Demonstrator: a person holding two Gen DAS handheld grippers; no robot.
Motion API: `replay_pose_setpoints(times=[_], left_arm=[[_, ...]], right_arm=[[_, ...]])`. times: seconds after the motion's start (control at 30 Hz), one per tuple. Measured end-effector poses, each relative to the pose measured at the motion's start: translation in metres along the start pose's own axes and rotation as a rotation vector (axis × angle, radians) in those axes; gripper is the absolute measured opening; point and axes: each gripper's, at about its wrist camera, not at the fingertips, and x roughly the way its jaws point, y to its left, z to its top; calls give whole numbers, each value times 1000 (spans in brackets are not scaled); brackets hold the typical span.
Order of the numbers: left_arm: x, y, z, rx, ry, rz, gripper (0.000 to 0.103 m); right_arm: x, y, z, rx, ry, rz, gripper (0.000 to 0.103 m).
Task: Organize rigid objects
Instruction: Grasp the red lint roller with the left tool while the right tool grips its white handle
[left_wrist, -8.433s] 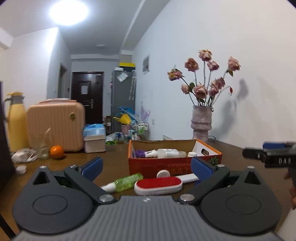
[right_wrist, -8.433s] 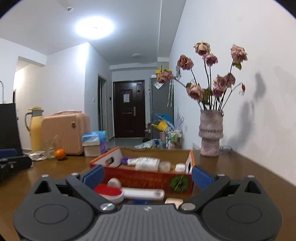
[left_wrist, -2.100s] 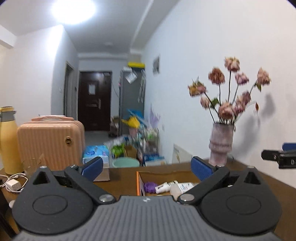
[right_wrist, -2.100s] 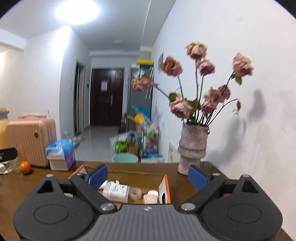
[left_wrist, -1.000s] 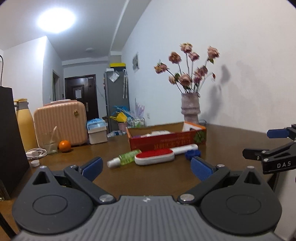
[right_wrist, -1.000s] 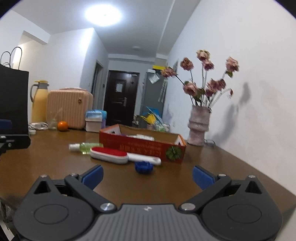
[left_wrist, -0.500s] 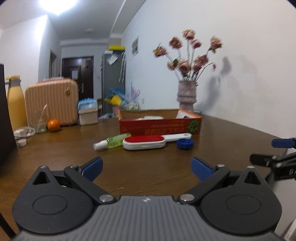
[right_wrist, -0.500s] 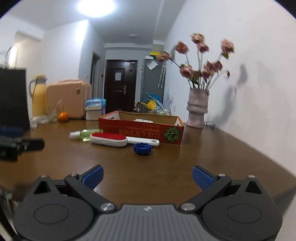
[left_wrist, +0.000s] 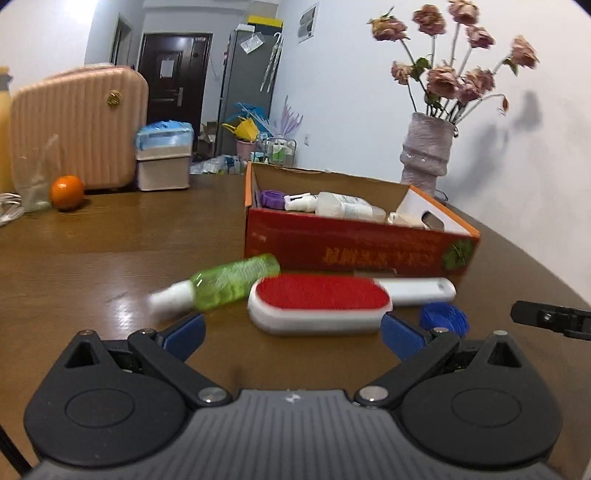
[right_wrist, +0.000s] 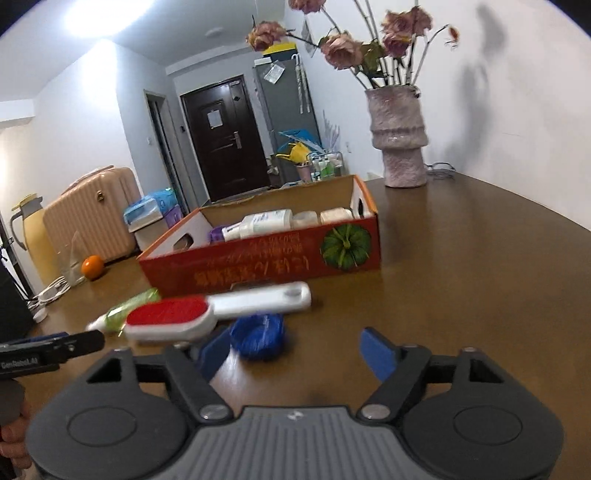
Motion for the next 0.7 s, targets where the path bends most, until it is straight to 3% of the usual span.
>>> replay_pose_setpoints(times=[0.17, 0.3, 0.4, 0.57, 0.7], left_arm=[[49, 8, 24, -69, 61, 7, 97], [72, 18, 27, -149, 114, -41, 90], [81, 22, 25, -178, 141, -40, 75], [86, 25, 21, -201, 152, -80, 74], [86, 27, 21, -238, 153, -102, 72]], right_arm=[[68, -14, 35, 26, 71, 20, 58], [107, -21, 40, 41, 134, 40, 36], [117, -26, 37, 57, 145, 58, 34], [120, -33, 32, 82, 150, 76, 30], [121, -34, 31, 91, 151, 97, 19]])
